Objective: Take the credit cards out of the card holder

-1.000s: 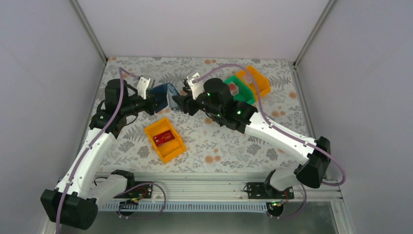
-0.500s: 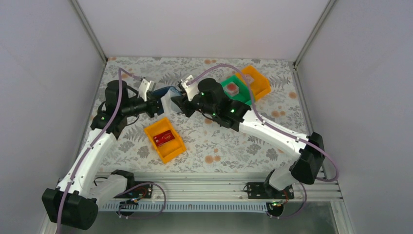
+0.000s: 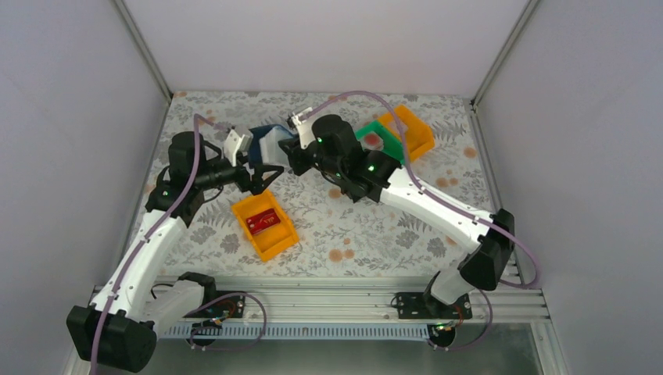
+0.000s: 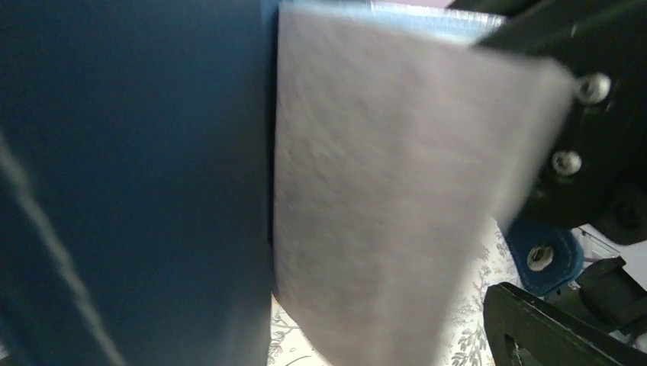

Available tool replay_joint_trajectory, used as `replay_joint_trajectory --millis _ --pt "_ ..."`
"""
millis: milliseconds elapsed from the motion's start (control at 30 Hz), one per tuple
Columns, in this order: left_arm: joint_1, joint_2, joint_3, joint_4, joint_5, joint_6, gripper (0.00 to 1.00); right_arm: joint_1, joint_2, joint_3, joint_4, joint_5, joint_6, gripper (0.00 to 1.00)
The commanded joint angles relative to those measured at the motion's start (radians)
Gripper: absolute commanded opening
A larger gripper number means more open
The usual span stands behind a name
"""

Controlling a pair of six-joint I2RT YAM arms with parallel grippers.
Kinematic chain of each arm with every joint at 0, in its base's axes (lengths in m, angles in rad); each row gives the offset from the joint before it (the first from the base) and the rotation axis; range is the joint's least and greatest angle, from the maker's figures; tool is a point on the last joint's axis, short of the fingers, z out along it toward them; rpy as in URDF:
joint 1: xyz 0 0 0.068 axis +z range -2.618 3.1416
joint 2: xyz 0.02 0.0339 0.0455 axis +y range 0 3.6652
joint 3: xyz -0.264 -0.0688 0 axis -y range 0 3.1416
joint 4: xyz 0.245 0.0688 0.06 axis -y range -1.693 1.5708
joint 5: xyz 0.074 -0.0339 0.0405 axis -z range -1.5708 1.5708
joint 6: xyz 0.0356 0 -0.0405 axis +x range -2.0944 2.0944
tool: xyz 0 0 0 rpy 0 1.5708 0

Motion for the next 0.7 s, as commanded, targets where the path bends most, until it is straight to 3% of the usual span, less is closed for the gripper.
replay_joint_trajectory --millis 0,167,233,333,533,600,667 --pt "-0.010 0.001 -0.016 0.051 -0.068 0.031 1.00 0.025 0.045 0.104 -0.066 0.106 0.069 0.04" --pt "-0.012 0.017 0.007 0.033 -0.176 0.032 1.00 0.041 0.069 0.121 -0.103 0.148 0.053 0.04" --pt "-0.009 0.016 0.016 0.005 -0.211 0.047 0.91 0.039 0.036 0.075 -0.063 0.104 0.029 0.04" --pt "-0.002 0.009 0.033 -0.033 -0.197 0.063 0.71 0.016 -0.018 0.015 -0.034 0.004 -0.031 0.04" --pt "0.001 0.003 0.052 -0.043 0.030 0.080 0.06 -0.019 -0.089 -0.038 -0.043 -0.305 -0.165 0.06" --pt "0.001 -0.002 0.044 -0.048 0.122 0.078 0.03 -0.036 -0.121 -0.083 -0.040 -0.362 -0.201 0.25" --pt "0.001 -0.011 0.034 -0.050 0.173 0.063 0.02 -0.064 -0.163 -0.125 -0.032 -0.389 -0.220 0.39"
